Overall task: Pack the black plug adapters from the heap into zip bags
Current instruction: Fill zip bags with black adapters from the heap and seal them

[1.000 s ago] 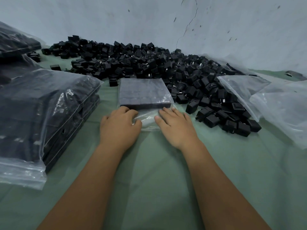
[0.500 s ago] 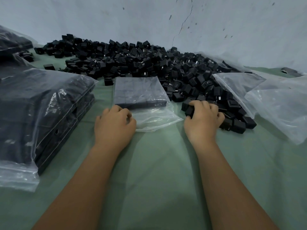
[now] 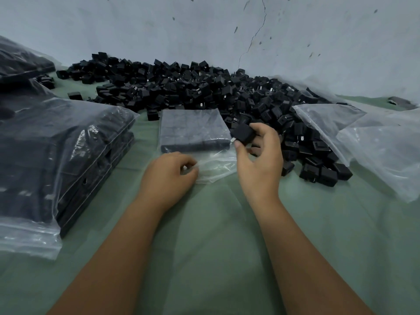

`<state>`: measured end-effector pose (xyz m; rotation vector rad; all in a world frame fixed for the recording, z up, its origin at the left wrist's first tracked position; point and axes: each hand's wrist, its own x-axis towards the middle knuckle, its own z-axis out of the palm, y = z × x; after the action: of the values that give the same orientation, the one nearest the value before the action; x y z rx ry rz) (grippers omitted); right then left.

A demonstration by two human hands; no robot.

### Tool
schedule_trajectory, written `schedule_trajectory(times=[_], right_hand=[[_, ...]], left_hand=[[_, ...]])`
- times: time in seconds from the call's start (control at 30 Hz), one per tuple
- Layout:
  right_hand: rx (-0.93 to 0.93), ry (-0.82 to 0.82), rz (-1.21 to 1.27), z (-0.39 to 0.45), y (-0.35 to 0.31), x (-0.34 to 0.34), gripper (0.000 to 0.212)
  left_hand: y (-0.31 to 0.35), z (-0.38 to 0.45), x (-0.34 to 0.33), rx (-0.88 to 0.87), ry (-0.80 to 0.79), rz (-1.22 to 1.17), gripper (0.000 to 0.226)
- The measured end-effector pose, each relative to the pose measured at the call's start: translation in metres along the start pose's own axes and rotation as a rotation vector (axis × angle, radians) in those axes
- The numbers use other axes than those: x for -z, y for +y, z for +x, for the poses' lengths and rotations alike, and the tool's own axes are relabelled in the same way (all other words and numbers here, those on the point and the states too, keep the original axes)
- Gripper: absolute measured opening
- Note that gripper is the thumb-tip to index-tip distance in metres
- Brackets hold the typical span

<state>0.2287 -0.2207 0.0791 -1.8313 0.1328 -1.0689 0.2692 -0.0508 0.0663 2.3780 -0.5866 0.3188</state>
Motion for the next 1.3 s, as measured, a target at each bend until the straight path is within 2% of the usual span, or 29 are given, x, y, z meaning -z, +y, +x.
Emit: schedule_trajectory(times=[0.13,0.2,0.27,0.43,0.57,0.67,0.77,0.87,0.93,1.03,1.13,1.3], right_hand=[[0.147,-0.151,0.009,-0.017,-0.018,-0.013,0.033],[0.319,-0.235,-0.093,-0.026,-0.022,-0.02,0.032],[0.401,-0.318,-0.217,-0.033,-0.023,-0.025,0.033],[0.317,-0.467,-0.541,-0.032,-0.017,-0.027,0.032],[0.248,-0.529,-0.688,-0.027,-0.009,-0.025,0.032],[0.208,-0.53,-0.649,-0.028,-0.009,-0.025,0.02],[0.191,-0.599,-0.554,-0.028,-0.008,-0.024,0.013],[0.237,-0.689,-0.492,-0.027,-0.008,-0.025,0.029],[0.271,-0.748,-0.478,-0.028,-0.01,-0.026,0.036],[0.254,-0.797,-0.455,-0.031,-0.011,-0.027,0.034],[0.255,-0.809,-0.427,-0.031,-0.011,-0.028,0.033],[0.351,-0.864,-0.562,-0.032,-0.013,-0.033,0.038]], left_hand=[[-0.004,0.003,0.0,0.184,0.004,-0.295,0.01],[-0.005,0.005,0.002,0.242,0.035,-0.444,0.013],[-0.003,0.005,0.005,0.261,0.07,-0.547,0.016],[0.005,0.004,0.007,0.188,0.231,-0.652,0.016],[0.009,0.001,0.01,0.034,0.192,-0.656,0.015],[0.005,0.004,0.014,0.143,0.333,-0.788,0.034],[-0.01,0.007,0.017,0.392,0.489,-0.662,0.029],[-0.023,0.006,0.021,0.561,0.442,-0.503,0.025],[-0.027,0.005,0.021,0.571,0.37,-0.423,0.03],[-0.028,0.005,0.019,0.55,0.294,-0.264,0.03],[-0.027,0.006,0.018,0.549,0.266,-0.17,0.028],[-0.025,0.008,0.017,0.527,0.245,-0.089,0.02]])
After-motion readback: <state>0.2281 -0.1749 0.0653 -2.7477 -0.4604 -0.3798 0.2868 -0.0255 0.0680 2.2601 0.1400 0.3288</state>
